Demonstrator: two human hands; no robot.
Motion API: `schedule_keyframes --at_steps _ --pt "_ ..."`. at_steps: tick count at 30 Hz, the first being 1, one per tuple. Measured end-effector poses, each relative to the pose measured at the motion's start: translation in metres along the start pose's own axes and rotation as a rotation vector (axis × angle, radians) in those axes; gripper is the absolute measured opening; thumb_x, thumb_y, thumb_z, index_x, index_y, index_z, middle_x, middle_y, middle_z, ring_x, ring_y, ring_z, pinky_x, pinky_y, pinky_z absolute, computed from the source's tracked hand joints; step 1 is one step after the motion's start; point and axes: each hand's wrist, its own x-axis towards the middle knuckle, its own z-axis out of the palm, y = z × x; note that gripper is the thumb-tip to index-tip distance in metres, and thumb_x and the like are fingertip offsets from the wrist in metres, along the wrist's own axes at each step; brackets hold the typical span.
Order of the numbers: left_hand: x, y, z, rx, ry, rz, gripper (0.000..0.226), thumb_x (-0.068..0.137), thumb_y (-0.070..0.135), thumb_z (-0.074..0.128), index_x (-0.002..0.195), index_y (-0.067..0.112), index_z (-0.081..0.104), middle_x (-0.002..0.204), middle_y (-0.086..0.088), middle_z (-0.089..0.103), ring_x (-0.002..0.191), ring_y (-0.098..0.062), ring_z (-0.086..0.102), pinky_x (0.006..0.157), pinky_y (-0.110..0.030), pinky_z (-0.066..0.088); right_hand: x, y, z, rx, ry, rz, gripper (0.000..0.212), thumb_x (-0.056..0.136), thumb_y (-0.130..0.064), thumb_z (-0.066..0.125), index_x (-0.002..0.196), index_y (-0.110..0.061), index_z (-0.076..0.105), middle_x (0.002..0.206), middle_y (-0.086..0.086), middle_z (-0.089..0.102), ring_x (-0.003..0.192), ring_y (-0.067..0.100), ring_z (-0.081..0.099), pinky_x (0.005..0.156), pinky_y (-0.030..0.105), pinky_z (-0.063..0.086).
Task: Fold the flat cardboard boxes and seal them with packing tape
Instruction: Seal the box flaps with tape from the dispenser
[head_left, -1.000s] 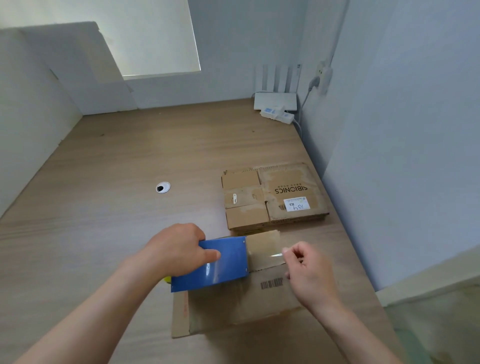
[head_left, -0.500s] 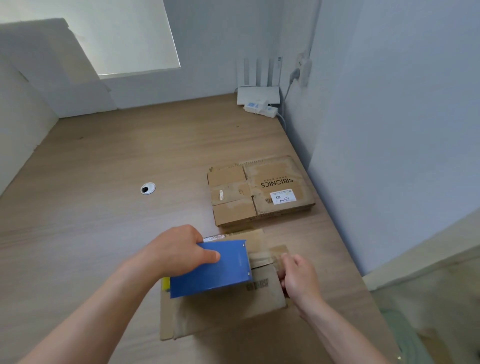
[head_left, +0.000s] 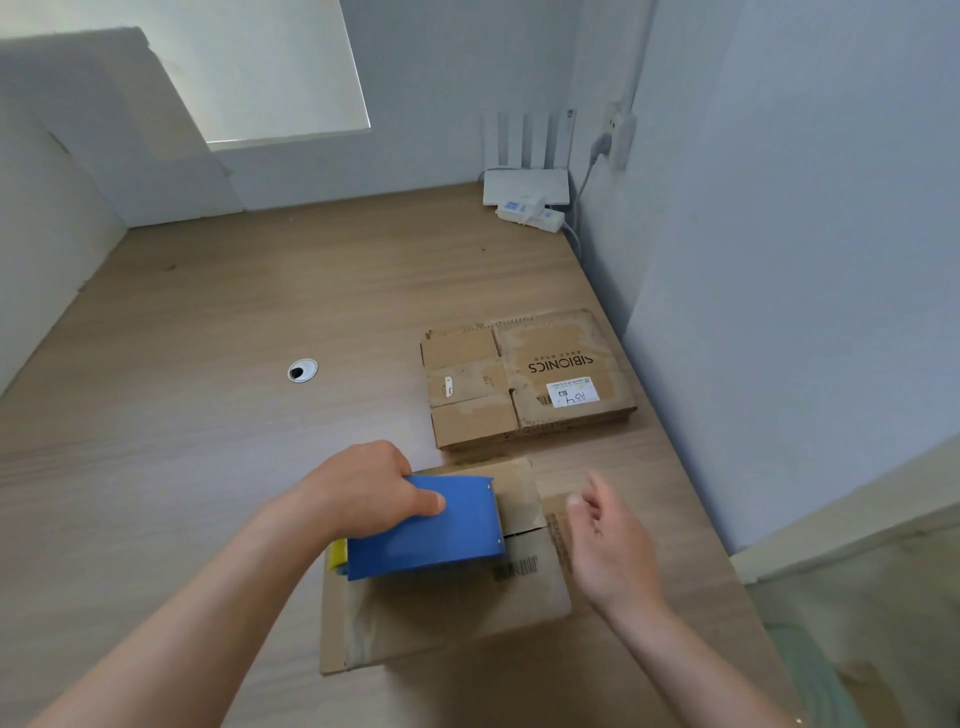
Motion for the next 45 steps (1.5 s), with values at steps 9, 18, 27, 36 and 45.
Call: schedule_keyframes --at_steps 9,18,27,36,45 --pt "-0.004 -0.011 -0.007 -0.074 -0.024 0.07 0.036 0.088 0.051 0.063 0.076 0.017 0.06 0.077 0.001 0.058 0.071 -0.012 0.054 0.06 -0.024 0.036 0.002 0.006 0.043 -0.094 -0.1 -0.081 0.04 0.105 -0.046 0.03 0.091 -0.024 0.06 0.081 -0.012 0.056 0.081 0.011 0.056 0.067 0.027 0.041" --pt "-0.051 -0.169 -0.03 -0.284 -0.027 -0.023 0.051 0.064 0.059 0.064 0.067 0.009 0.059 0.055 0.007 0.049 0.051 -0.011 0.043 0.059 -0.03 0.029 0.004 0.005 0.042 -0.077 -0.06 -0.137 0.048 0.106 -0.035 0.035 0.065 -0.017 0.052 0.066 -0.001 0.057 0.067 0.018 0.054 0.056 0.025 0.035" --pt "-0.063 -0.235 -0.021 -0.361 -0.025 -0.063 0.043 0.067 0.057 0.069 0.07 0.014 0.069 0.059 0.006 0.061 0.054 -0.011 0.053 0.06 -0.029 0.034 0.009 0.011 0.048 -0.131 -0.021 -0.13 0.05 0.105 -0.037 0.036 0.076 -0.005 0.062 0.075 0.007 0.063 0.077 0.027 0.058 0.072 0.037 0.043" --pt "-0.039 -0.209 -0.004 -0.108 0.002 -0.113 0.038 0.087 0.048 0.067 0.067 0.016 0.057 0.07 0.0 0.057 0.065 -0.017 0.053 0.059 -0.029 0.035 0.006 0.01 0.05 -0.142 0.015 -0.117 0.062 0.104 -0.053 0.031 0.08 -0.005 0.064 0.078 0.007 0.066 0.079 0.026 0.06 0.074 0.039 0.044" --pt "-0.032 -0.143 0.013 0.123 0.095 -0.118 0.026 0.086 0.042 0.055 0.072 0.02 0.048 0.075 0.004 0.052 0.073 -0.018 0.053 0.06 -0.027 0.039 0.002 0.003 0.048 -0.134 0.017 -0.136 0.047 0.107 -0.031 0.037 0.081 -0.004 0.064 0.076 0.006 0.059 0.083 0.03 0.054 0.072 0.036 0.032"
